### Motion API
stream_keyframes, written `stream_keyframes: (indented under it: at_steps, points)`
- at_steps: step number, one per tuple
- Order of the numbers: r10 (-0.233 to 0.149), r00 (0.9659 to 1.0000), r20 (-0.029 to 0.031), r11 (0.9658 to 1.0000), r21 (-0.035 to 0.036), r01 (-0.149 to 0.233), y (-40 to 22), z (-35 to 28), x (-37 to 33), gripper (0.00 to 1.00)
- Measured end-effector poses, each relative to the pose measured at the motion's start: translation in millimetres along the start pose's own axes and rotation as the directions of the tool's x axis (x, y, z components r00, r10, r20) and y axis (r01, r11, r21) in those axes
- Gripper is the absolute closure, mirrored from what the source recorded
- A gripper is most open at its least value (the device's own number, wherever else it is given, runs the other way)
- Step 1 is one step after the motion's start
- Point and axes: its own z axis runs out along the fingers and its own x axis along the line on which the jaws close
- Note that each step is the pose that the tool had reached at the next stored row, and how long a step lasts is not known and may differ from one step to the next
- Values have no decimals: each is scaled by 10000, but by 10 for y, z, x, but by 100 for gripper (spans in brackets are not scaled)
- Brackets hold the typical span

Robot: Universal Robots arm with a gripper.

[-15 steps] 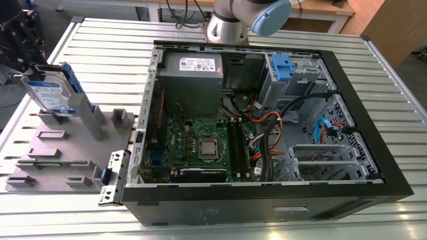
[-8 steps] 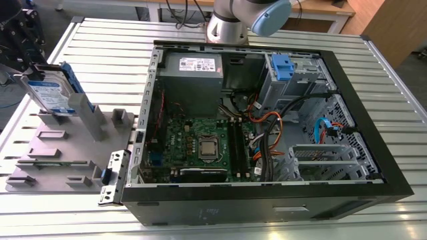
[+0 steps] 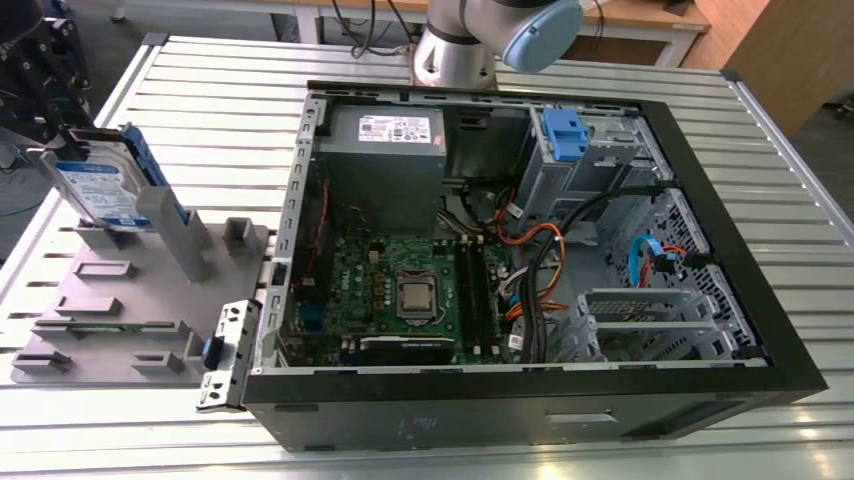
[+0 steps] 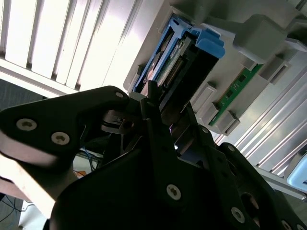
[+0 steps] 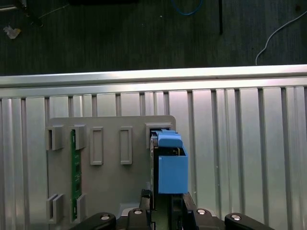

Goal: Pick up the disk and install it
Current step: 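Pick up the disk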

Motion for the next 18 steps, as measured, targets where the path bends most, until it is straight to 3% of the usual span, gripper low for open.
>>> stream_keyframes:
  at_steps: [3,18]
  points:
    - [0,10000,0,10000,0,0,0,-23,-1,65]
    - [0,10000,1,10000,1,0,0,-251,-4,65]
